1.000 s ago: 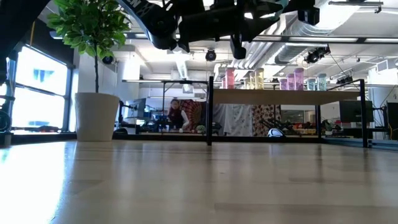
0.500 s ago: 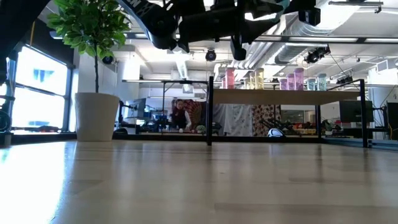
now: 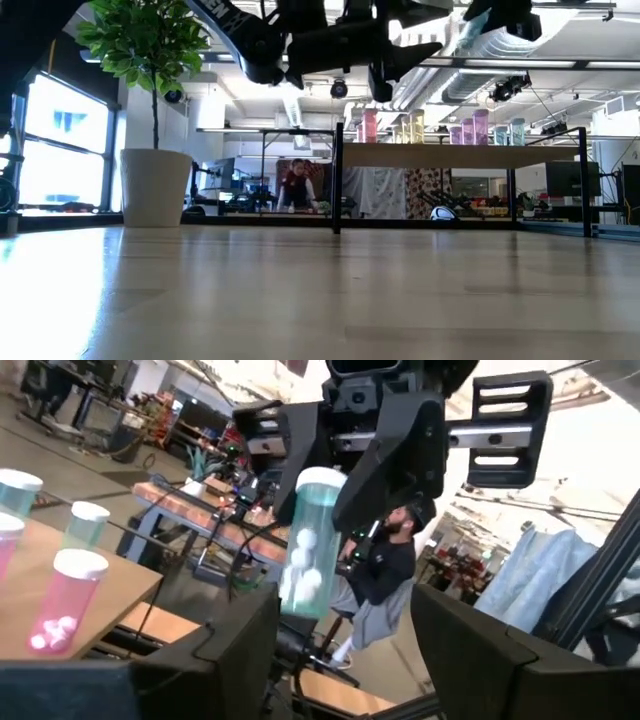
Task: Pick and place medicine bottles onto shelf by color
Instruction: Put the blue medicine bottle aligned with the other blue medicine bottles on the shelf
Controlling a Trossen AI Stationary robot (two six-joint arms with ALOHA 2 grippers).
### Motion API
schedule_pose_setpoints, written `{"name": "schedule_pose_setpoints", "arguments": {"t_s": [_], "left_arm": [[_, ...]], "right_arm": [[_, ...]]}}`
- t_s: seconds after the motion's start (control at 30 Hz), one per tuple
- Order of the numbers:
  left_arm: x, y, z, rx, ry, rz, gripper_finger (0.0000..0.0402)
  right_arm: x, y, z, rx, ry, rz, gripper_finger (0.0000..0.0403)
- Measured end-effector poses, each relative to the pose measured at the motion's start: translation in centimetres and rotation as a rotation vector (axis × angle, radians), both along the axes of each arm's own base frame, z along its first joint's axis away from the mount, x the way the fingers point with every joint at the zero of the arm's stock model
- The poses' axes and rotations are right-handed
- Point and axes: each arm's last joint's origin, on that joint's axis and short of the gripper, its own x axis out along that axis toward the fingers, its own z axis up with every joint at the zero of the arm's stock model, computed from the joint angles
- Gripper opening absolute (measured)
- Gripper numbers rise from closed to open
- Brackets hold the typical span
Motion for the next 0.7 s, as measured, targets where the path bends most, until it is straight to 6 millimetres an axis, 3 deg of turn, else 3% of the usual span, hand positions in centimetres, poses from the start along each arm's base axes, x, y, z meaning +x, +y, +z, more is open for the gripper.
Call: {"name": "schedule_pose_setpoints", "arguments": {"t_s": [0.2, 0.47, 0.7], "left_arm": [[-0.2, 0.6, 0.0, -0.026, 0.000, -0.008, 0.0216], [-0.2, 0.7, 0.0, -0.018, 0.000, -0.004, 0.0216], [-0.3, 0.6, 0.3, 0.035, 0.006, 0.009, 0.0216]], "right_arm": [[-2.8, 0.3, 0.4, -0.086, 0.017, -0.116, 0.0107], [-7.2, 0.6, 0.1, -0.233, 0.133, -0.417, 0.0107], [-8.5, 0.6, -1.7, -0.237, 0.245, -0.551, 0.0107]]}}
